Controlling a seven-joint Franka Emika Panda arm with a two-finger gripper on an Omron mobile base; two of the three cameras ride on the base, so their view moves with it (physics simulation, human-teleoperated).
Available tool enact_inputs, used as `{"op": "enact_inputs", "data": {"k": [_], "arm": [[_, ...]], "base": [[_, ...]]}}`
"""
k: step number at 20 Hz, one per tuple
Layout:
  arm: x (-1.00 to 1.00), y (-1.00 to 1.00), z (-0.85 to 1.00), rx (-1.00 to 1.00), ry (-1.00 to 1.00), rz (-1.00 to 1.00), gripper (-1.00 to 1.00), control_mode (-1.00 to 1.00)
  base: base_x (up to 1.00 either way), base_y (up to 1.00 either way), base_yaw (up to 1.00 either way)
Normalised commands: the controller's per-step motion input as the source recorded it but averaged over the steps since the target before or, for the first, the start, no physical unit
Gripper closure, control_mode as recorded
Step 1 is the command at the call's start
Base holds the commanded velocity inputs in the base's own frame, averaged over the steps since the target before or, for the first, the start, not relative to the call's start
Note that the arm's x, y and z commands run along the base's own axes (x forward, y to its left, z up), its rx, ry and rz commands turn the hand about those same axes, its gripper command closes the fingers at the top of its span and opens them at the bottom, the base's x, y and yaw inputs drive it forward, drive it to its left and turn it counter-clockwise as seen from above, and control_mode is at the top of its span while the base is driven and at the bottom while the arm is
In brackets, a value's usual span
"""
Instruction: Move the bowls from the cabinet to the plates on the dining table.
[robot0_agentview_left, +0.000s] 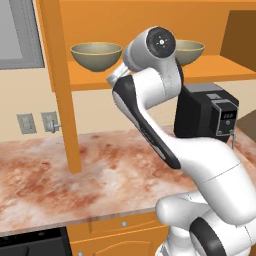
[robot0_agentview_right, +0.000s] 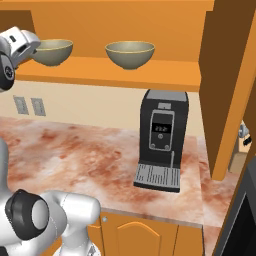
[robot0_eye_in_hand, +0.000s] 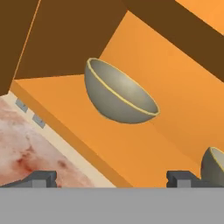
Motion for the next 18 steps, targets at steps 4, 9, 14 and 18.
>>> {"op": "enact_inputs", "data": {"k": [4, 9, 14, 18], "arm": [[0.04, 0.00, 0.00, -0.04, -0.06, 0.00, -1.00, -1.00], [0.14, 0.00, 0.00, -0.02, 0.00, 0.00, -1.00, -1.00], [0.15, 0.00, 0.06, -0.02, -0.01, 0.00, -1.00, -1.00], [0.16, 0.00, 0.03, -0.03, 0.00, 0.00, -1.00, -1.00]], "base": [[0.00, 0.00, 0.00], [0.00, 0.00, 0.00], [0.00, 0.00, 0.00], [0.00, 0.00, 0.00]]}}
